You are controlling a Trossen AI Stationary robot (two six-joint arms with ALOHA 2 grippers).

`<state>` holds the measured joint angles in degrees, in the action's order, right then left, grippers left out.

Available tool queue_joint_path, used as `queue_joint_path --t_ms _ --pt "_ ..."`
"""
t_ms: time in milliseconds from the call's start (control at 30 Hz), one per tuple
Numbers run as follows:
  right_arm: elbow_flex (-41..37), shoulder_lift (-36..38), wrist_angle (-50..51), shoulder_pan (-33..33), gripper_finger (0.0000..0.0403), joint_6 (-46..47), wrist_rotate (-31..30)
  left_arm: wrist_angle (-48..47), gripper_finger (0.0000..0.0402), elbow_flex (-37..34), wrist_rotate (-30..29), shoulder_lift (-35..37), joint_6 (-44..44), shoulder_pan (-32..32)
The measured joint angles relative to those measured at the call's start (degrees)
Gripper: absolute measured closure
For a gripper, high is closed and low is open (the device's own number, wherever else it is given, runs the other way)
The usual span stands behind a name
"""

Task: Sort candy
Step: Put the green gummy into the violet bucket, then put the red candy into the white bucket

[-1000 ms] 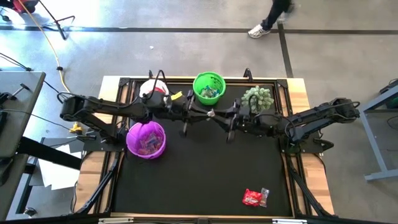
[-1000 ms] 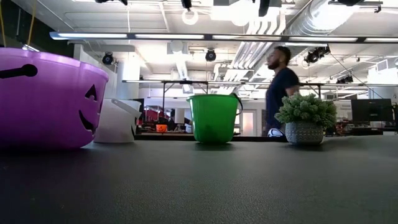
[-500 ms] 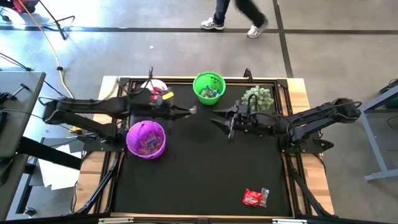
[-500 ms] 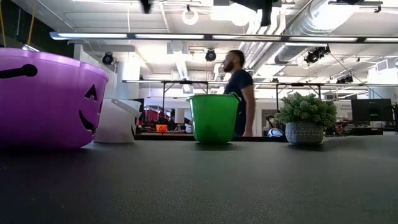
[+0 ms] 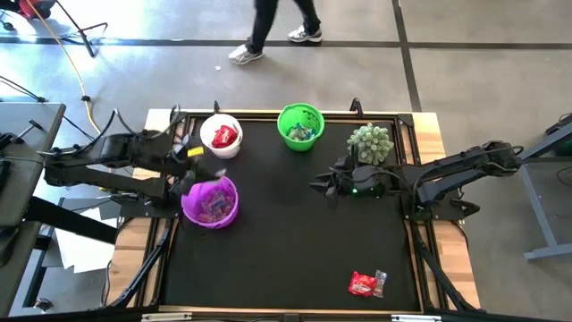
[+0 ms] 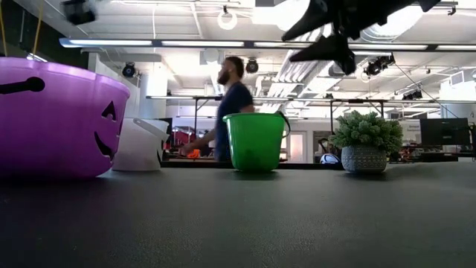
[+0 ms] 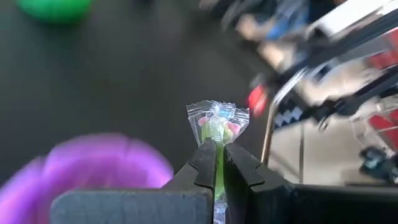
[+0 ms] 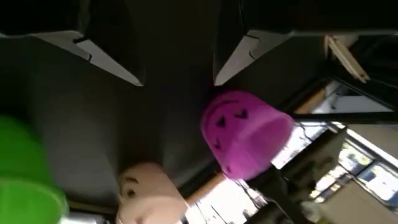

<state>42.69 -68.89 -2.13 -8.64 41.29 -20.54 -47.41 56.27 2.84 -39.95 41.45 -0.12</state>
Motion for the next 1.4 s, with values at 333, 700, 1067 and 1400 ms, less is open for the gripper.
queue_joint_path --t_ms 333,700,1067,1400 --pt "0.0 0.0 12.2 0.0 0.0217 13.6 3.1 -27.1 0.0397 0.0 -0.8 -2.6 8.2 -2.7" --pt "0.0 0.0 20.5 -4.7 0.0217 31.4 22.9 -26.4 0.0311 0.0 1.2 -9.2 -8.6 -2.7" --pt "0.0 0.0 20.4 -20.9 0.0217 51.1 34.5 -24.3 0.0248 0.0 5.2 -15.6 -10.6 -2.7" --pt "0.0 -1.8 24.9 -33.3 0.0217 49.1 34.1 -11.0 0.0245 -0.1 5.8 -17.3 -18.4 -2.7"
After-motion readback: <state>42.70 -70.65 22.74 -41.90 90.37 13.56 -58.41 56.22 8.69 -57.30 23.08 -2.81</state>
